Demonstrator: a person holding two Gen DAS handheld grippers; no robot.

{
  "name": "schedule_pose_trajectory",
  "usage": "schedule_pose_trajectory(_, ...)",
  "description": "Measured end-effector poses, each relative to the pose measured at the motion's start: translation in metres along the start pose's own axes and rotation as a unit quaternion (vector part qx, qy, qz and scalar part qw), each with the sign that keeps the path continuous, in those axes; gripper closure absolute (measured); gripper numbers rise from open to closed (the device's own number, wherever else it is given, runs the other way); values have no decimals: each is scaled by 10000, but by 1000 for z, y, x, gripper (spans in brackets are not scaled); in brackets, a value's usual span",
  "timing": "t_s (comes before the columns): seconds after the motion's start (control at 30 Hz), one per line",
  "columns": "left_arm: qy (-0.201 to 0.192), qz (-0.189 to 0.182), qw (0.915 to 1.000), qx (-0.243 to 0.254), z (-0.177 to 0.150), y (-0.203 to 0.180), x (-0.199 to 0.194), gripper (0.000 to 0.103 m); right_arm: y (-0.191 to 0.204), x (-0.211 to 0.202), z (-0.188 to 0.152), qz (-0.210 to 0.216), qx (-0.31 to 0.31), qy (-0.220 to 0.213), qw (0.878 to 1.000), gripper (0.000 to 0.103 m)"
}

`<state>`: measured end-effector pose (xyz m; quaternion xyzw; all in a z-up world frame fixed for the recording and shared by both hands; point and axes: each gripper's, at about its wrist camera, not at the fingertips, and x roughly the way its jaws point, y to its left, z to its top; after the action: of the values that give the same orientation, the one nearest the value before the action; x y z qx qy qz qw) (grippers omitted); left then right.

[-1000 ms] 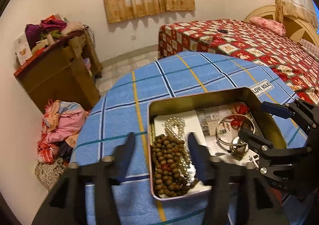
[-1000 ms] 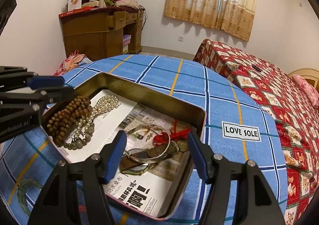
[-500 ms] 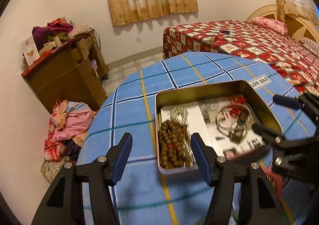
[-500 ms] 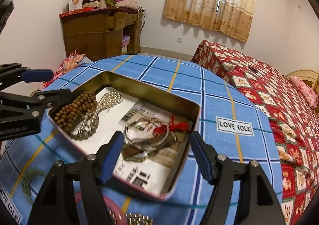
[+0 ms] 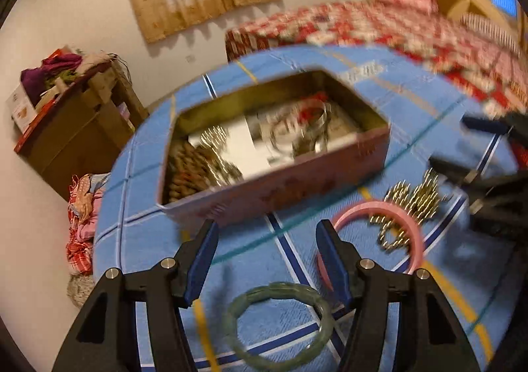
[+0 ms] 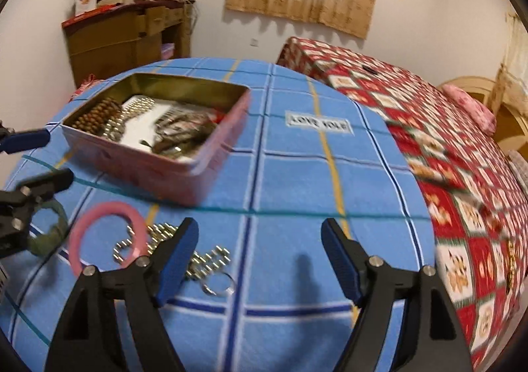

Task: Organize jewelry
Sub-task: 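Move both open tools from the tin toward the pink bangle and gold bead chain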

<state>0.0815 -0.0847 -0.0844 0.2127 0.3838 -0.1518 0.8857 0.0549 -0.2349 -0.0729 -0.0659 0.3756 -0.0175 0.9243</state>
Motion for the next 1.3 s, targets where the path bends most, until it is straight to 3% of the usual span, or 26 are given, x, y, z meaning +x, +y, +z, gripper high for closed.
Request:
schedule_pose_trajectory(0.07, 192, 285, 9993, 178, -5, -3, 12, 40, -4, 1, -1, 4, 97, 40, 9999, 24)
schedule_pose_trajectory(0.13, 109, 328, 9994, 98, -9, 6, 12, 37, -5, 2, 0, -32, 98, 9, 9999, 24)
schedule_pose_trajectory(0.3, 182, 529, 9977, -392, -21, 45, 17, 37, -6, 7, -2, -53, 109, 3, 9999, 24)
schedule_pose_trajectory(0.43, 151, 321, 9940, -1032, -29, 68, 15, 36, -4, 5, -6, -30, 87, 19, 10000, 24)
schedule_pose_trajectory(0.5, -89, 114, 9931, -1161, -26, 68, 4, 36, -4, 5, -8, -29, 125, 7, 9999, 24)
schedule_pose_trajectory(0.63, -279, -272, 9941, -1010, -15, 48, -9, 36, -4, 7, -11, -53, 190, 35, 9998, 24)
schedule_pose_trajectory(0.7, -264, -370, 9965, -705, -9, 30, -11, 36, -4, 6, -12, -65, 218, 18, 9997, 24)
schedule_pose_trajectory(0.8, -39, -308, 9992, -248, -7, 7, 0, 36, -4, 5, -13, -65, 213, -14, 9998, 24)
schedule_pose_trajectory(0.87, -51, -139, 9998, -138, -7, 3, 3, 35, -4, 4, -12, -69, 216, -34, 9997, 24)
schedule_pose_trajectory(0.93, 235, 150, 9996, -45, -8, 6, 14, 35, -4, 3, -12, -65, 222, -41, 9997, 24)
schedule_pose_trajectory(1.1, 278, 165, 9983, -493, -16, 32, 14, 34, -4, 3, -12, -77, 269, -43, 9996, 24)
schedule_pose_trajectory(1.2, 52, -245, 9965, -791, -12, 35, 4, 34, -1, 4, -12, -78, 253, -30, 9996, 24)
schedule_pose_trajectory(1.3, -148, -548, 9964, -632, -7, 19, -8, 34, 2, 4, -13, -124, 209, -33, 9997, 24)
